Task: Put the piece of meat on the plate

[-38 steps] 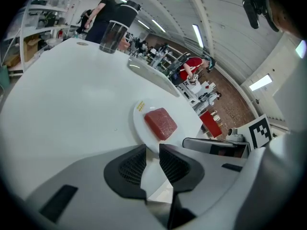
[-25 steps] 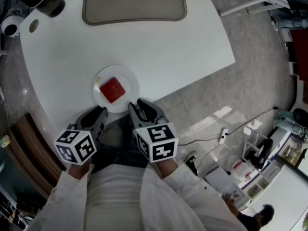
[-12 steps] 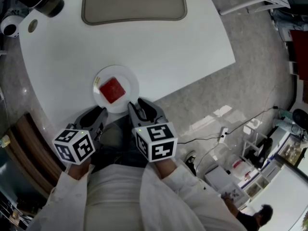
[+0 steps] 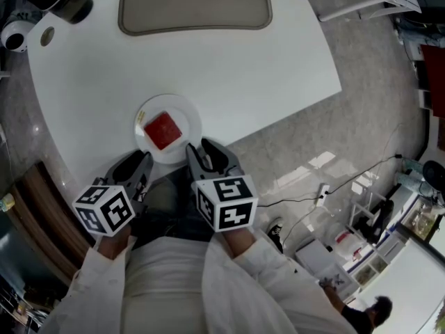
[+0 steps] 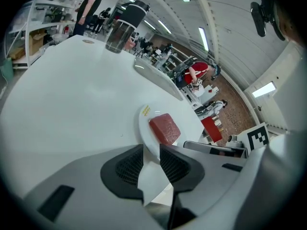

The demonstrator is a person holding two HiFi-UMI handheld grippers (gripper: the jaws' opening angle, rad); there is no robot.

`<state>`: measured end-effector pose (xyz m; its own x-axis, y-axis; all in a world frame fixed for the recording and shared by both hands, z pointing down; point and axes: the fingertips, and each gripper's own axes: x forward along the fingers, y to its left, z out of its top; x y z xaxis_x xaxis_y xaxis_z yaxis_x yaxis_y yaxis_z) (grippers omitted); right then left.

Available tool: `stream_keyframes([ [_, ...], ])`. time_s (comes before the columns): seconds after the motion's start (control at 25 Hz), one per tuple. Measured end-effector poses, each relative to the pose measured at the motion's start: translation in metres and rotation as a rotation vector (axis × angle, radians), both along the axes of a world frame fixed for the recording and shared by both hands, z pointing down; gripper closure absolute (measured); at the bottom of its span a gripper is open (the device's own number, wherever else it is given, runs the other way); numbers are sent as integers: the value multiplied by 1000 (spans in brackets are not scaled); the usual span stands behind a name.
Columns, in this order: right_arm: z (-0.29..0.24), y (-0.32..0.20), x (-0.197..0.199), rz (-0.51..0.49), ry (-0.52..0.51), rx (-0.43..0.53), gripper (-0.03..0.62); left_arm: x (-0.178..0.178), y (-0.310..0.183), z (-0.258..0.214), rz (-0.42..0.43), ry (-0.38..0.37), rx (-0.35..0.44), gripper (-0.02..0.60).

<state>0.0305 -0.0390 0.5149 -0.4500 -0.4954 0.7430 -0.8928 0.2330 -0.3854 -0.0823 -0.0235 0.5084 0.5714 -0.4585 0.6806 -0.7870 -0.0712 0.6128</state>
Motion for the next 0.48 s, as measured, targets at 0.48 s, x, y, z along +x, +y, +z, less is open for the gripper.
stream_keyframes([
  [0.48, 1, 0, -3, -48, 11, 16, 480, -2, -4, 2, 66, -27, 31, 492],
])
